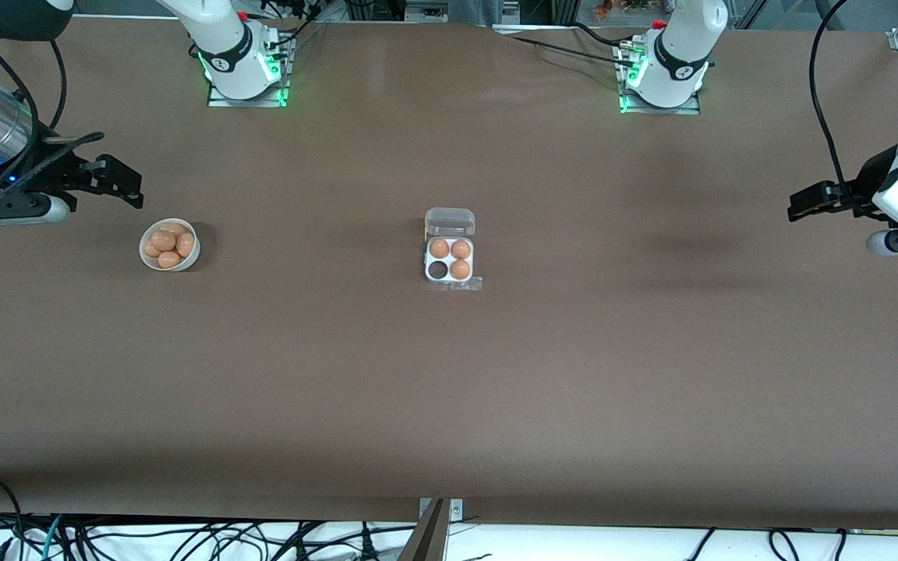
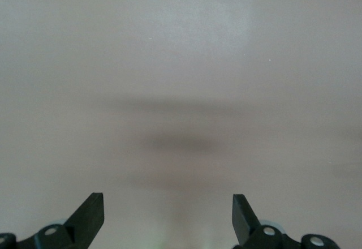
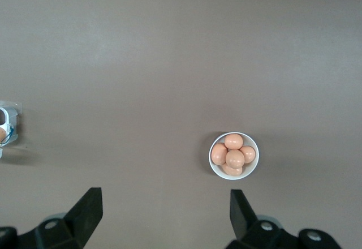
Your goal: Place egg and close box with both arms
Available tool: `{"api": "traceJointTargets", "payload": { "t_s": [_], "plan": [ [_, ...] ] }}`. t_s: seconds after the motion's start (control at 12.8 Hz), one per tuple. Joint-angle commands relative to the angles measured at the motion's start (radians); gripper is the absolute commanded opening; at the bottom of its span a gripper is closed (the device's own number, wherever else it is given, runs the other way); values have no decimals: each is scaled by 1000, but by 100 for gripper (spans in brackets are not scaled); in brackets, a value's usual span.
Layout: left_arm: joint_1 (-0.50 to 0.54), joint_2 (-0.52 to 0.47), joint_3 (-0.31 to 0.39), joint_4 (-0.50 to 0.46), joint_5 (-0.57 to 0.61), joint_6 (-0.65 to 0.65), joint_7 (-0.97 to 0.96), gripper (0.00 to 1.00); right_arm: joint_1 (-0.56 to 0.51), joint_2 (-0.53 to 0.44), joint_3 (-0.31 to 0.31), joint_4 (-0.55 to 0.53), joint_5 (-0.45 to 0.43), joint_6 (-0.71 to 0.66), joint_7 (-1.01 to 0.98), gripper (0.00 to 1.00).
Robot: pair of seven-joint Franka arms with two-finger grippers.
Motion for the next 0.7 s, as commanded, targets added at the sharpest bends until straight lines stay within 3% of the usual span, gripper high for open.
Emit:
{"api": "traceJointTargets", "payload": {
  "t_s": [0.0, 0.62],
  "plan": [
    [1, 13, -1, 26, 16, -20, 19, 100, 0, -7, 5, 6, -15, -17, 0, 100],
    [1, 15, -1, 27, 16, -9, 19, 100, 0, -7, 5, 6, -15, -17, 3, 100]
  ]
}}
